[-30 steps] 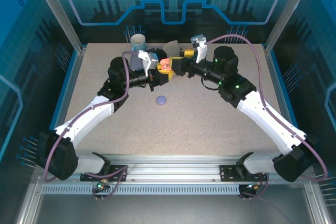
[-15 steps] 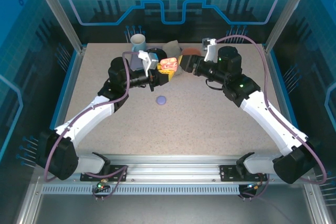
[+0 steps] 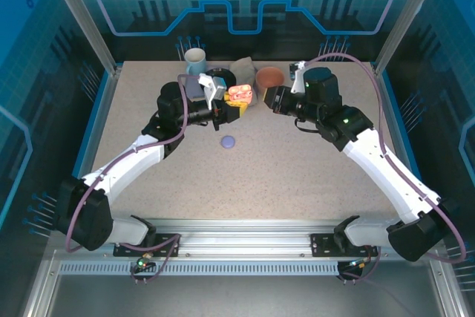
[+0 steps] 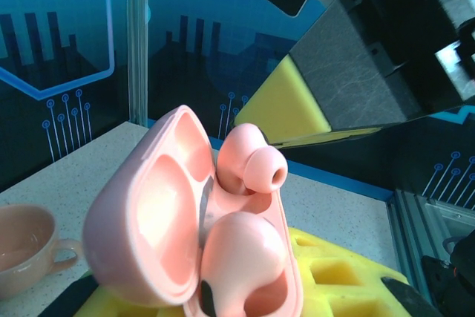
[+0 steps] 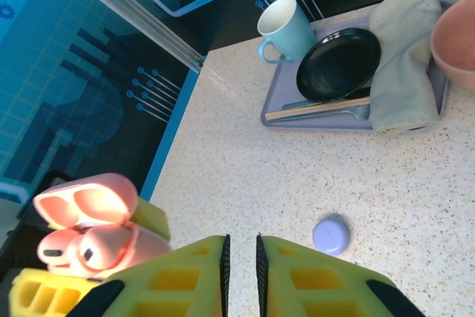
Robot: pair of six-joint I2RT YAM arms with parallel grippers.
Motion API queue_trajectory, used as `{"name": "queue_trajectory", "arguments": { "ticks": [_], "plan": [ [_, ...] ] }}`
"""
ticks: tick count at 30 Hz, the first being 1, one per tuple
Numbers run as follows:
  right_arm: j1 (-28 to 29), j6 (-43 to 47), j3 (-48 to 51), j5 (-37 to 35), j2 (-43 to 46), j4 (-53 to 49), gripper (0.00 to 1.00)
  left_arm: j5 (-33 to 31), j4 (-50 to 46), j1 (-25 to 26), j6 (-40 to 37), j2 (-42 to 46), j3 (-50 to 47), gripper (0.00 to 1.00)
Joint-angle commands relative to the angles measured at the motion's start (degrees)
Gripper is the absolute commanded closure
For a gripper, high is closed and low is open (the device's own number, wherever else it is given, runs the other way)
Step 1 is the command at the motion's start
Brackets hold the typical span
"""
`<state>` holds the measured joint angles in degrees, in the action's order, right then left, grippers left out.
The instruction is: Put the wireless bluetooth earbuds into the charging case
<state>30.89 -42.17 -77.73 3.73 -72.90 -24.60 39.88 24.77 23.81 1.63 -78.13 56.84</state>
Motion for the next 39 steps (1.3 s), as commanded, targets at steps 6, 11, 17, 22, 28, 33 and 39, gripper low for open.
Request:
{"name": "queue_trajectory", "arguments": {
  "ticks": [6, 11, 17, 22, 28, 33, 39],
  "plan": [
    [3.32, 3.04, -6.24, -2.49, -2.83, -3.7, 0.82, 0.89, 2.64, 0.36, 1.18, -1.32, -0.79, 1.0],
    [5.17, 3.33, -8.08, -2.23, -4.88, -3.99, 0.82, 0.67, 2.77, 0.36, 1.27, -1.59, -0.85, 1.0],
    [7.07, 3.41, -9.57, -1.95, -6.5, -3.79, 0.83, 0.72, 3.0, 0.36, 1.36, -1.68, -1.02, 1.0],
    [7.6, 3.81, -10.4, -2.59, -7.14, -4.3, 0.84, 0.64, 3.3, 0.34, 1.45, -1.68, -1.18, 1.0],
    [6.64, 4.97, -9.88, -8.54, -4.3, -6.51, 0.84, 0.81, 3.7, 0.34, 1.54, -1.72, -1.45, 1.0],
    [3.2, 6.65, -13.8, -6.7, -4.83, -8.37, 0.83, 1.04, 2.16, 0.36, -0.33, -1.24, -1.69, 1.0],
    [0.92, 9.41, -28.17, 0.43, -15.16, -17.79, 0.8, 1.69, 0.71, 0.35, -2.23, -2.06, -1.64, 1.0]
  ]
}}
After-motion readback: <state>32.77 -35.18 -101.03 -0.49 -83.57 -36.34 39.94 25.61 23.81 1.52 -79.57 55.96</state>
